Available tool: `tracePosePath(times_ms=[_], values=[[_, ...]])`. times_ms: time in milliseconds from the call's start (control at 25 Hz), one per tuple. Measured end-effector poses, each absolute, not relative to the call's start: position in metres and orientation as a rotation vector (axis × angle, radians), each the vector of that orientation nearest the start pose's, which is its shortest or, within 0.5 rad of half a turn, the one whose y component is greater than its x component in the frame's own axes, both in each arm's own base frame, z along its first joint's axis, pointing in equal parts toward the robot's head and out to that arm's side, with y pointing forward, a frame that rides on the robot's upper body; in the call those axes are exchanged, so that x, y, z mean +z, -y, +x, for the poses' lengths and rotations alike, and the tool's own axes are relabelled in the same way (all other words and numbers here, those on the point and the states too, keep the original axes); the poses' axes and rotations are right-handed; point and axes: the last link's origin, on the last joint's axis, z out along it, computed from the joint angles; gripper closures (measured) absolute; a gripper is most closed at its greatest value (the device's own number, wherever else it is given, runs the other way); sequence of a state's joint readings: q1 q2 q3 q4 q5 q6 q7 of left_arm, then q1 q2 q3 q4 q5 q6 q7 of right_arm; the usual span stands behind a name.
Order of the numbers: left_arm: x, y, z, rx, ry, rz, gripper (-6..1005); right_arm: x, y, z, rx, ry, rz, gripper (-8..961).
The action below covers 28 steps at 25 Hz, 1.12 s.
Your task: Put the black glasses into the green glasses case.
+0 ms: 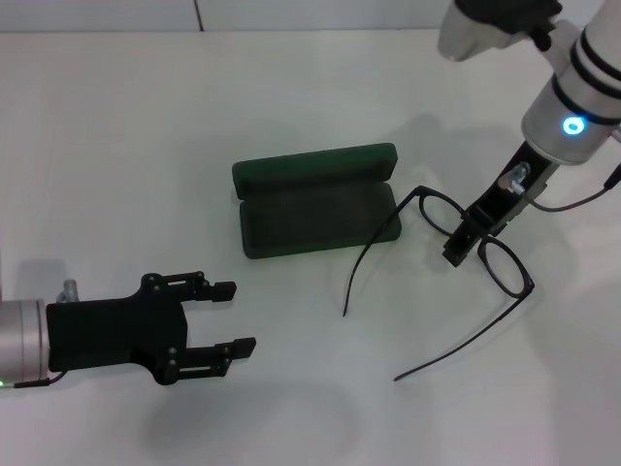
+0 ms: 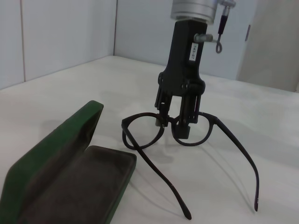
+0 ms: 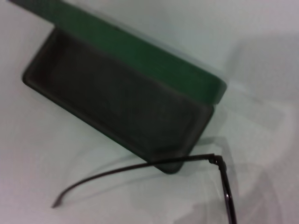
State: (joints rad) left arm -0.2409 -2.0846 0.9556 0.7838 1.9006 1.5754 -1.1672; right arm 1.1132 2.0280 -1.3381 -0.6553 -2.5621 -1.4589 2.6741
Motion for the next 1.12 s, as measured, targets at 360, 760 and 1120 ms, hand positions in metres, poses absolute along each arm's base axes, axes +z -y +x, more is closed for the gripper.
tracePosePath(times_ms=[360, 760, 1120], values=[[-0.0141, -0.2536, -0.3065, -0.554, 0.439, -2.817, 280, -0.0510, -0.4081, 0.1343, -0.742, -1.068, -2.578, 260], [-0.0154, -0.2549, -0.3062, -0.561, 0.448, -2.822, 280, -0.0511, -0.4084, 0.1330, -0.746, -1.060, -2.580, 782], [-0.0148, -0.2551, -0.3064, -0.561, 0.448, -2.820, 279, -0.0505, -0.4066, 0.1342, -0.775, -1.049, -2.578, 862]])
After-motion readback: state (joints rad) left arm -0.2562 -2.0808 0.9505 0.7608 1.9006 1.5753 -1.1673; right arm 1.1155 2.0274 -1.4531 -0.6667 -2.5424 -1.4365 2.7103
